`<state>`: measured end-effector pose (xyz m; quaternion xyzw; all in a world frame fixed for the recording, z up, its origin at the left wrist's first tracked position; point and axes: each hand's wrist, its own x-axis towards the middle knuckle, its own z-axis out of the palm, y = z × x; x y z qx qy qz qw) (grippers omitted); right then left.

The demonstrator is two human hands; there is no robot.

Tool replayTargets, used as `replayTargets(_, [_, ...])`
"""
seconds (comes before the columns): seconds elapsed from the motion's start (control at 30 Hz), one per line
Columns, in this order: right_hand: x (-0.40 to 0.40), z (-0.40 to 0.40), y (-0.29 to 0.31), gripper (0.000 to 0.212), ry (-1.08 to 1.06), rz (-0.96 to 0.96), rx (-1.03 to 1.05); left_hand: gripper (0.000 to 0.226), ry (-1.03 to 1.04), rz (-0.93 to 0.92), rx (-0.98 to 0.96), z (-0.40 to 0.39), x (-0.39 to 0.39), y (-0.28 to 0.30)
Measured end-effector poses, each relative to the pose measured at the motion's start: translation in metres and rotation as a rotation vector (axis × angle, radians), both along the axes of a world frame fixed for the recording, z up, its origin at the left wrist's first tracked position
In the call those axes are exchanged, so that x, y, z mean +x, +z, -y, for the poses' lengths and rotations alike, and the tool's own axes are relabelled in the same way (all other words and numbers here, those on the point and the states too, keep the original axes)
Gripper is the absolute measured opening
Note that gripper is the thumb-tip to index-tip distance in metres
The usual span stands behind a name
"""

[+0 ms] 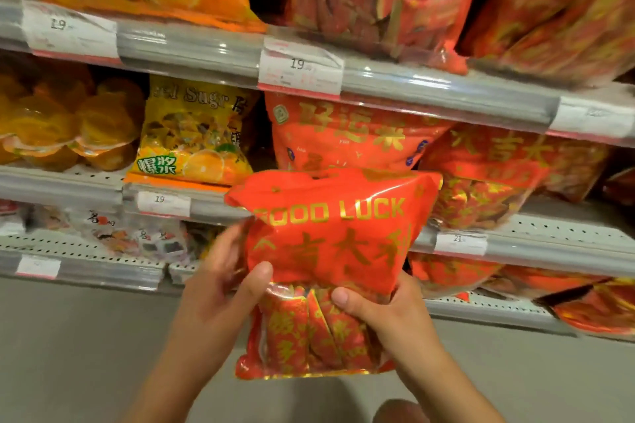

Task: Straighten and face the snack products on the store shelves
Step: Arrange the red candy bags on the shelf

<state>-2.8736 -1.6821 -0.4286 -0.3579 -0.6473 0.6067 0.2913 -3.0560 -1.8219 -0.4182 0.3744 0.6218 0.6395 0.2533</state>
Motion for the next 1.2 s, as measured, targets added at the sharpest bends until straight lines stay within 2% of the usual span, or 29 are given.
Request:
replayTargets(0.07, [0.032, -0.013, 0.007, 0.062, -0.095, -0.011, -0.032, 0.062, 0.089, -0.188, -0.036, -0.017, 0.015, 0.024])
replayTargets(0.13, [0.065, -0.025, 0.011, 0.07, -0.197, -0.023, -0.059, 0.053, 0.17, -0.487, -0.021, -0.036, 0.032, 0.057])
replayTargets(0.2, [0.094, -0.033, 0.014, 0.073, -0.296, -0.022, -0.066, 0.051, 0.139, -0.811, 0.077, -0.064, 0.046, 0.084])
replayTargets(0.27, [0.125, -0.042, 0.012, 0.07, -0.378, -0.04, -0.099, 0.058, 0.08, -1.086, 0.123, -0.096, 0.063, 0.102])
replayTargets(0.4, [0.177, -0.064, 0.009, 0.083, -0.528, -0.082, -0.175, 0.083, 0.099, -1.422, -0.073, -0.151, 0.099, 0.117])
replayTargets(0.47, [0.198, -0.077, 0.011, 0.084, -0.576, -0.118, -0.21, 0.09, 0.138, -1.44, -0.156, -0.173, 0.1, 0.115])
replayTargets(0.57, [0.232, -0.106, 0.015, 0.051, -0.653, -0.16, -0.258, 0.097, 0.176, -1.467, -0.196, -0.191, 0.094, 0.104])
replayTargets(0.6, [0.243, -0.119, 0.017, 0.051, -0.677, -0.165, -0.266, 0.098, 0.188, -1.476, -0.188, -0.193, 0.092, 0.101])
replayTargets(0.7, [0.274, -0.156, 0.026, 0.084, -0.695, -0.129, -0.221, 0.097, 0.222, -1.508, -0.168, -0.196, 0.091, 0.097])
replayTargets(0.77, [0.287, -0.18, 0.039, 0.086, -0.638, -0.044, -0.18, 0.094, 0.241, -1.53, -0.161, -0.196, 0.091, 0.096])
replayTargets(0.9, [0.278, -0.225, 0.073, 0.061, -0.495, 0.013, -0.155, 0.099, 0.243, -1.517, -0.148, -0.196, 0.092, 0.097])
replayTargets(1.0, [0.264, -0.263, 0.096, 0.062, -0.415, 0.032, -0.116, 0.1, 0.252, -1.524, -0.137, -0.196, 0.093, 0.097])
replayTargets(1.07, [0.257, -0.29, 0.104, 0.04, -0.419, 0.05, -0.072, 0.096, 0.257, -1.525, -0.133, -0.196, 0.093, 0.096])
replayTargets(1.2, [0.243, -0.306, 0.094, 0.024, -0.535, 0.122, 0.049, 0.092, 0.263, -1.544, -0.138, -0.194, 0.093, 0.098])
